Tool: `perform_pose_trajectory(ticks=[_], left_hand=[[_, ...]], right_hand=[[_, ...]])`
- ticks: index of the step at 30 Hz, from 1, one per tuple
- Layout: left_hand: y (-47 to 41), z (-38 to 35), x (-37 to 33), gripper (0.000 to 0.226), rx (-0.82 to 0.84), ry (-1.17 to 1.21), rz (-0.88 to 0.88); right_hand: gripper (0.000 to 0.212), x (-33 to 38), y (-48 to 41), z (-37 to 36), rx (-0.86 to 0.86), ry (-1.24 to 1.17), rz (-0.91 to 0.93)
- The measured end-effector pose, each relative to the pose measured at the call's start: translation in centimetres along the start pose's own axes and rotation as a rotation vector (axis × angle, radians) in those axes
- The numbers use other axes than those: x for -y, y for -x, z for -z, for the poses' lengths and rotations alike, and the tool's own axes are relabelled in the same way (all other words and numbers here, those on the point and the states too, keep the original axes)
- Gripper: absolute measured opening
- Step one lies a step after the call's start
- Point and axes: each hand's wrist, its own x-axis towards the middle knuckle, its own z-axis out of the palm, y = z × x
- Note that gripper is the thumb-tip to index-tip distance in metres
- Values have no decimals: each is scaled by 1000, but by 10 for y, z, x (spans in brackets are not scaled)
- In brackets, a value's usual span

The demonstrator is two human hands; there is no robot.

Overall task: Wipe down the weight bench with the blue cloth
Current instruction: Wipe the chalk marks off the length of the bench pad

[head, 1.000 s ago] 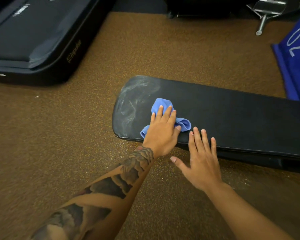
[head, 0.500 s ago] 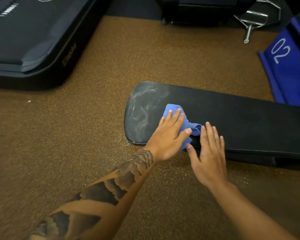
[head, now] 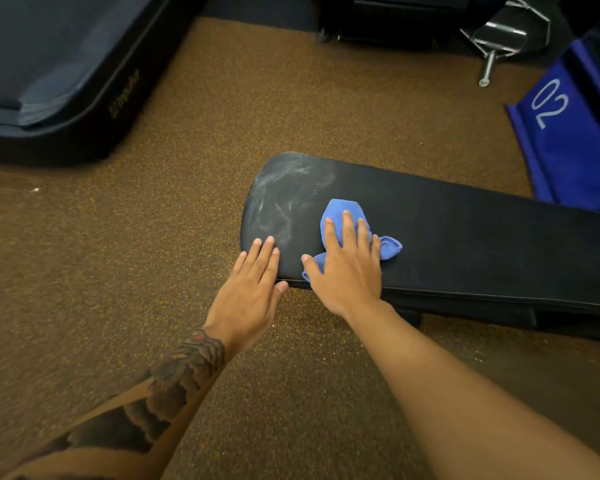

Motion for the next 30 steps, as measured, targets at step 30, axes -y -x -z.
perform_pose_trajectory(ticks=[30], left_hand=[[-1,-10,4,57,-44,29,-21]], right_hand=[[46,-19,-9,-8,-117,-68,510]])
